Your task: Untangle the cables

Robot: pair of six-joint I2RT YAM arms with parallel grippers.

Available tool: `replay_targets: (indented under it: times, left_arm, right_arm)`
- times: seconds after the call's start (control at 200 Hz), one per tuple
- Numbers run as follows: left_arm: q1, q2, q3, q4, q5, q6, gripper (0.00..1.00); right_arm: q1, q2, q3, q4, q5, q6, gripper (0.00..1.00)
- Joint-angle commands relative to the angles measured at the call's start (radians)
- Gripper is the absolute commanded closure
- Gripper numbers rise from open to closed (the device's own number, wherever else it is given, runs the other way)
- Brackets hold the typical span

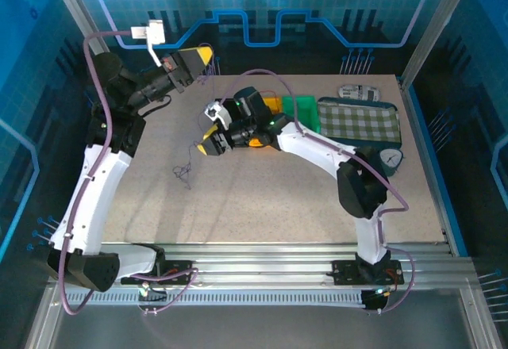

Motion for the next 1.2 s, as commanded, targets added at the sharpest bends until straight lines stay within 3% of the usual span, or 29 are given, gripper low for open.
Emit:
replay_targets:
  times: [0.0,0.125,0.34,0.375,0.45,0.691,0.886,1.061,1.196]
  left_arm:
    - [-0.051,-0.002,-0.036,-0.037,-0.012,0.04,1.0]
    - [-0.151,0.018,-0.046,-0.15,-0.061,0.145,1.0]
    - [-0.282,0.1,-0.006,-0.148,-0.06,0.198,1.0]
    - [-0.289,0.107,-0.009,-0.133,-0.063,0.193,1.0]
    - [-0.285,0.114,-0.036,-0.118,-0.098,0.178,1.0]
    - [-0.211,0.074,-0.231,-0.21,-0.441,0.116,1.0]
    - [-0.187,0.034,-0.375,-0.253,-0.512,0.129,1.0]
    - [-0.165,0.063,-0.379,-0.231,-0.518,0.099,1.0]
    - [-0.143,0.112,-0.337,-0.21,-0.592,0.076,1.0]
  right_arm:
    - [-0.002,-0.006,-0.104,-0.012,0.058,-0.004,0.48]
    - [-0.043,-0.12,-0.302,0.112,0.256,0.084,0.47]
    - [-0.138,-0.359,-0.559,0.15,0.839,0.18,0.43]
    - [-0.151,-0.39,-0.584,0.147,0.888,0.179,0.42]
    - [-0.168,-0.433,-0.612,0.133,0.916,0.148,0.42]
    - [-0.168,-0.477,-0.664,0.07,0.833,0.104,0.4]
    - [-0.156,-0.412,-0.669,0.048,0.661,0.114,0.4]
    - [-0.152,-0.354,-0.632,0.02,0.679,0.143,0.4]
    - [-0.153,-0.321,-0.612,0.01,0.68,0.148,0.4]
